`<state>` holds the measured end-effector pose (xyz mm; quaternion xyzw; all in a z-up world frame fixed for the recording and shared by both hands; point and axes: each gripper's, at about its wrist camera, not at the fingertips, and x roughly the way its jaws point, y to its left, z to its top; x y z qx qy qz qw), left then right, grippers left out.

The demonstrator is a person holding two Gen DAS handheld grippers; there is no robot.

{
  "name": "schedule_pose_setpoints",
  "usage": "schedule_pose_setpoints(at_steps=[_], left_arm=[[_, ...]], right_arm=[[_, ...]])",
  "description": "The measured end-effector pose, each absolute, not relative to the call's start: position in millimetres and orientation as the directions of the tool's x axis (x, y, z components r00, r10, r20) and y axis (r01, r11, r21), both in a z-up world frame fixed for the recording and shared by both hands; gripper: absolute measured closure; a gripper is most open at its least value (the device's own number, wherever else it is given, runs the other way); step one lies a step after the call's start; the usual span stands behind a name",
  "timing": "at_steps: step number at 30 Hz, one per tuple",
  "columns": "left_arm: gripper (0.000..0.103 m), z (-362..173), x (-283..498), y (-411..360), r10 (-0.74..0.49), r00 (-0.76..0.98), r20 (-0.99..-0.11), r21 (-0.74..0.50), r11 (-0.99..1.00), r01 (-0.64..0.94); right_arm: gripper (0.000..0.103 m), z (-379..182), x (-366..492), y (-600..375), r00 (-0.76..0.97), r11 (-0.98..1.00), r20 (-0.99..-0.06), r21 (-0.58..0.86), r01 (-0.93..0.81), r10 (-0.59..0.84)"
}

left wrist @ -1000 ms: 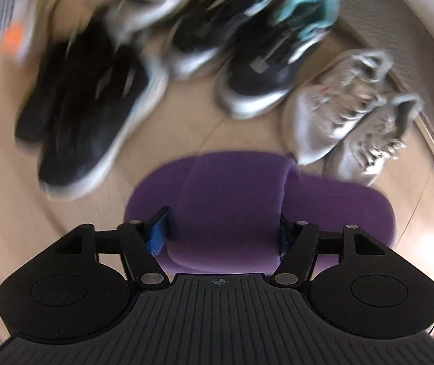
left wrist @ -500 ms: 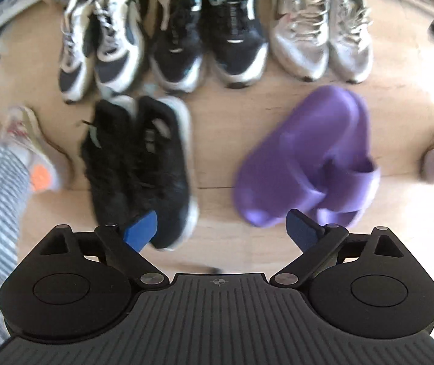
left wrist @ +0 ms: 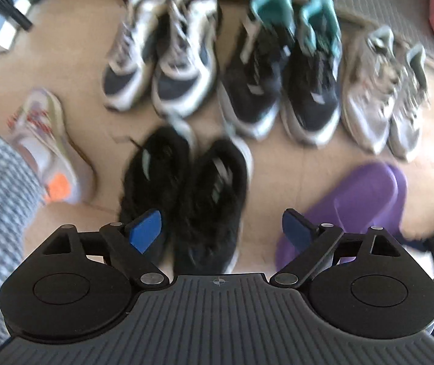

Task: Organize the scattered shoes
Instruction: 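Grasp one purple slide by its strap with the right tool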

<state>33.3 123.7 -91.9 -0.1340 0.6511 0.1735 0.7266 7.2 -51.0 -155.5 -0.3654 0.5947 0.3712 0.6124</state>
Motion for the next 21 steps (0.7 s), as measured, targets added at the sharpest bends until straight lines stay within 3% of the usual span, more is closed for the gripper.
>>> schedule_pose_setpoints(at_steps=[6, 10, 17, 21], left_arm=[[0.011, -89.5, 41.7, 129.3, 0.061, 0.121, -0.991, 0.000, 0.892, -0.451], [0.011, -98.0, 42.0, 128.1, 0.029, 0.091, -0.995, -0.016, 0.889, -0.458], [0.011, -98.9, 43.1, 119.6, 0.041, 0.097, -0.994, -0.005, 0.901, -0.434], [0.011, -101.1, 41.3, 115.1, 0.046, 0.089, -0.995, 0.006, 0.911, -0.413]], right_arm=[[0.016, -207.1, -23.3, -20.8, 0.083, 0.352, -0.990, -0.117, -0.929, -0.113], [0.036, -228.8, -35.7, -14.0, 0.113, 0.268, -0.974, -0.165, -0.949, -0.197], [0.038, -207.5, -67.6, -21.9, 0.093, -0.043, -0.989, -0.089, -0.995, -0.115], [0.038, -213.5, -65.4, -26.5, 0.099, -0.064, -0.985, -0.091, -0.994, -0.140]])
